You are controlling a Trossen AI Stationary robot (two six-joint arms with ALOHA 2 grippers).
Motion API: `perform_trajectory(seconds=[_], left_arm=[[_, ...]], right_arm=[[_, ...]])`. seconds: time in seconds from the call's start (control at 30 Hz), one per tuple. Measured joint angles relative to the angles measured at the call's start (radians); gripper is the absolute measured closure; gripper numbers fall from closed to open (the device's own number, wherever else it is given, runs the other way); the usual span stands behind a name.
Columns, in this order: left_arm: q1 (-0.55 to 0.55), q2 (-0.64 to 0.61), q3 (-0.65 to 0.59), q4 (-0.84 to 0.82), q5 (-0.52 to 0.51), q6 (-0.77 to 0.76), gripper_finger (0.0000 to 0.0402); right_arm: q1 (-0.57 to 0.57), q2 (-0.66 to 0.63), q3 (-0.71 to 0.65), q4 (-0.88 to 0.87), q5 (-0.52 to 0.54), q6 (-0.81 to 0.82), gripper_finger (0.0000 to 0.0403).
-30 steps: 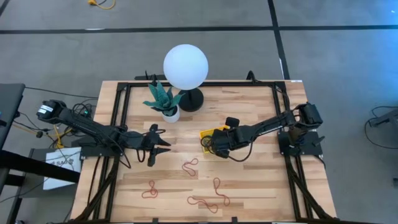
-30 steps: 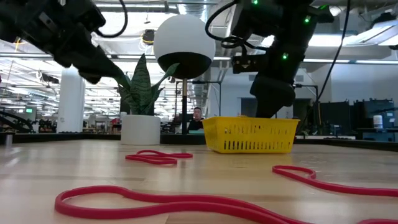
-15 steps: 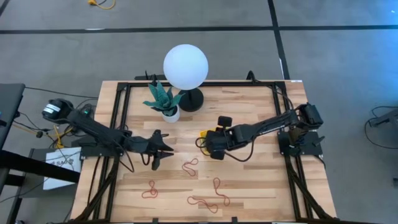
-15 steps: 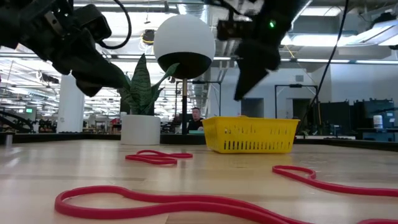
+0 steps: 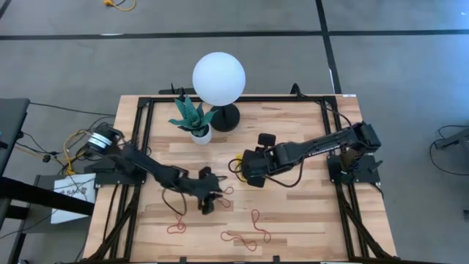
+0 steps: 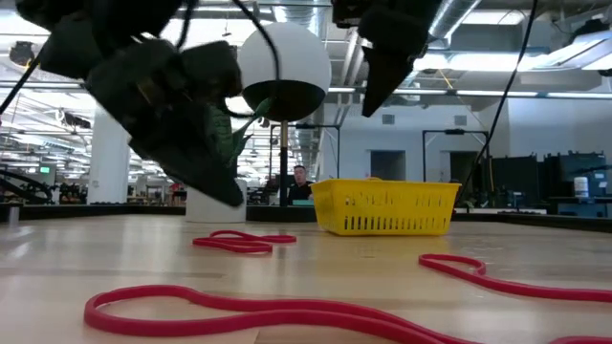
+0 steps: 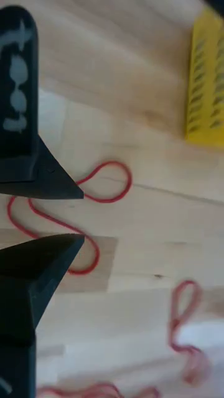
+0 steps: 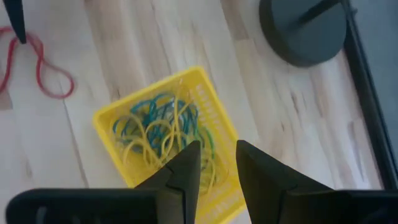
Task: Pick and place items into bin
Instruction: Put the red rubber band into the yellow bin
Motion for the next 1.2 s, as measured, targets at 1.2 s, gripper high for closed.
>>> perform_trajectory(seconds=[1.2], left_arm=[[-0.013, 0.095, 0.185, -0.302, -0.082, 0.132, 0.0396]], right_arm=[[0.129, -0.016, 0.0, -0.196, 0.001, 0.217, 0.0305]])
